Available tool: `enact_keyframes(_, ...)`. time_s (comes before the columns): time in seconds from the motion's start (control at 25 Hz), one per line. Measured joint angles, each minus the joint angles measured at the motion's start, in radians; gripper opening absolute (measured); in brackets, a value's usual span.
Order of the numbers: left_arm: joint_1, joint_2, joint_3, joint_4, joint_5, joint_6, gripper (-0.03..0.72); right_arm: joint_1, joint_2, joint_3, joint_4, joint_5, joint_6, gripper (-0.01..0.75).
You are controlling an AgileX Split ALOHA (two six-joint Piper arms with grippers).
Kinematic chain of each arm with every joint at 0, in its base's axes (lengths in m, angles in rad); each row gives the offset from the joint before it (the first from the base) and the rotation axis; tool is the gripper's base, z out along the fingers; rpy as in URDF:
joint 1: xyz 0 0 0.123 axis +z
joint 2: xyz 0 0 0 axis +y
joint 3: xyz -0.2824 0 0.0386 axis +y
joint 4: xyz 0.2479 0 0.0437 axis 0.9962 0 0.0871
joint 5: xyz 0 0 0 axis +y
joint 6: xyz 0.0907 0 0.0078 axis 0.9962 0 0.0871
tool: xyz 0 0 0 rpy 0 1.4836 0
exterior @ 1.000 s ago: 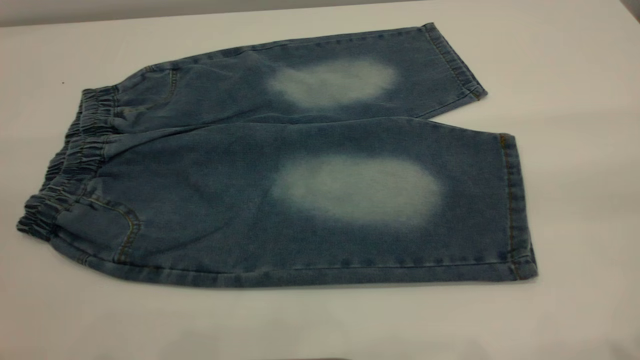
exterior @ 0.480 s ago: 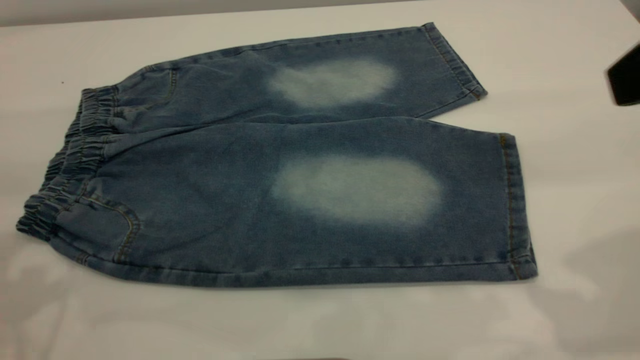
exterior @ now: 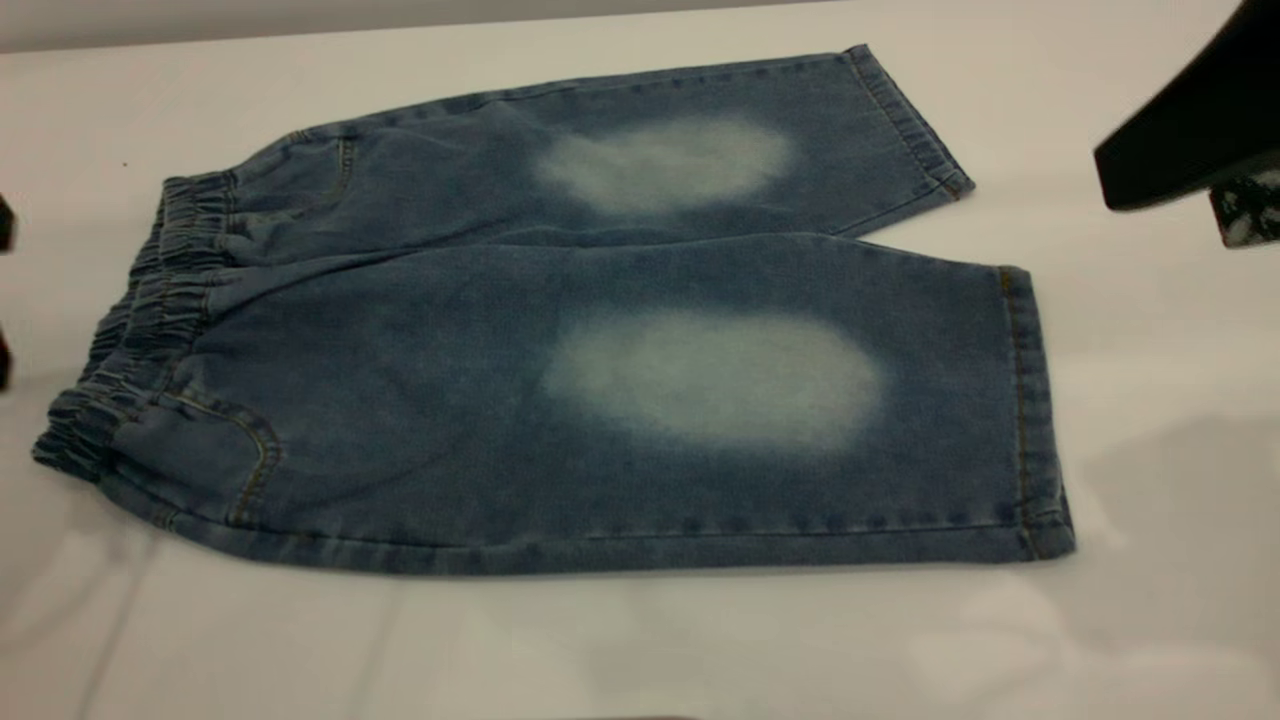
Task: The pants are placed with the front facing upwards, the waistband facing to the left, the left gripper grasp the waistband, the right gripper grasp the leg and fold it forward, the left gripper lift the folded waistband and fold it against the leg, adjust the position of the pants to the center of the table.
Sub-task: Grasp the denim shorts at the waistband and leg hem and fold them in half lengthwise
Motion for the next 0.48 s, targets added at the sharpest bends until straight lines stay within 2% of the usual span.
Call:
enact_keyframes(0.28,0.003,0.13,-0.005,-0.109,-0.131,0.02,0.549,0.0,0.001,0.0,0.028,-0.022,-0.029,0.496)
enact_keyframes(0.48,0.003,0.181,-0.005,-0.125,-0.193,0.014,0.549,0.0,0.001,0.0,0.032,-0.023,-0.029,0.496)
